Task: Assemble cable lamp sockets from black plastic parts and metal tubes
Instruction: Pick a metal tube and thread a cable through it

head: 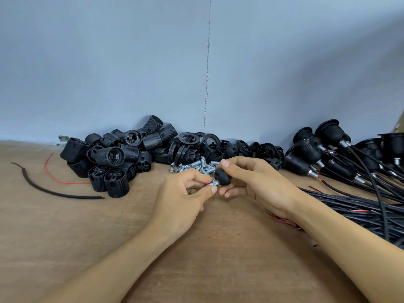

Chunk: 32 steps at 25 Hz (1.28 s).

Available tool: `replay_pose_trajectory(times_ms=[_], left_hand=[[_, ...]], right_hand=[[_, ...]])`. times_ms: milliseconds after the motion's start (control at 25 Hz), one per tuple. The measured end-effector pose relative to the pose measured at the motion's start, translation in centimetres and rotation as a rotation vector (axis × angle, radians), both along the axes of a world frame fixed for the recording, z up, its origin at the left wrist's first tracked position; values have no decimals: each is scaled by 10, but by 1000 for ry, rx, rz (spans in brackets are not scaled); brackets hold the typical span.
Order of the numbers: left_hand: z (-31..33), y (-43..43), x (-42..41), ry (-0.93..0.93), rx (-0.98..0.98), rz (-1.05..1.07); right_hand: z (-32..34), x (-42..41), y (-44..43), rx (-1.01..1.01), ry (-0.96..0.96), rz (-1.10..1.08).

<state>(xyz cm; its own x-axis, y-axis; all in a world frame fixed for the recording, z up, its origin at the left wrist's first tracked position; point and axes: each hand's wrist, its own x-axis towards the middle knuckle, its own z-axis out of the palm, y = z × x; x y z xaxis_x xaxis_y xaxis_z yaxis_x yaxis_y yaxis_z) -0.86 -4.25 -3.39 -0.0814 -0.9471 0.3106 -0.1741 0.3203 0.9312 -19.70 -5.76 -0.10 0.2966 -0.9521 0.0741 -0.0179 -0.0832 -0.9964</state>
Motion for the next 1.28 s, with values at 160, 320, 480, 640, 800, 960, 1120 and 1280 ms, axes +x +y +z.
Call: replay_pose_trajectory(times_ms=[160,320,480,640,800,960,1120,1280], left_hand=[[0,1,0,-14,-11,30],[2,3,-1,-45,-46,51],[3,3,-1,-72,-76,79],[4,4,-1,-50,-84,52],[2,5,-3,-122,-149,83],[3,8,-3,-134,-194,85],[3,8,-2,-109,-188,67],[2,7,-2,-83,-188,96]], right_hand=[[-1,-2,-1,43,-6,51],[-1,-1,0,35,-13,47],[-1,2,1,15,-13,23],[1,2,3,37,15,33],[0,6,4,-19,123,-59],[-3,11,6,-122,249,-163],[-3,11,6,-160,305,-183],[1,8,6,-140,242,-88]])
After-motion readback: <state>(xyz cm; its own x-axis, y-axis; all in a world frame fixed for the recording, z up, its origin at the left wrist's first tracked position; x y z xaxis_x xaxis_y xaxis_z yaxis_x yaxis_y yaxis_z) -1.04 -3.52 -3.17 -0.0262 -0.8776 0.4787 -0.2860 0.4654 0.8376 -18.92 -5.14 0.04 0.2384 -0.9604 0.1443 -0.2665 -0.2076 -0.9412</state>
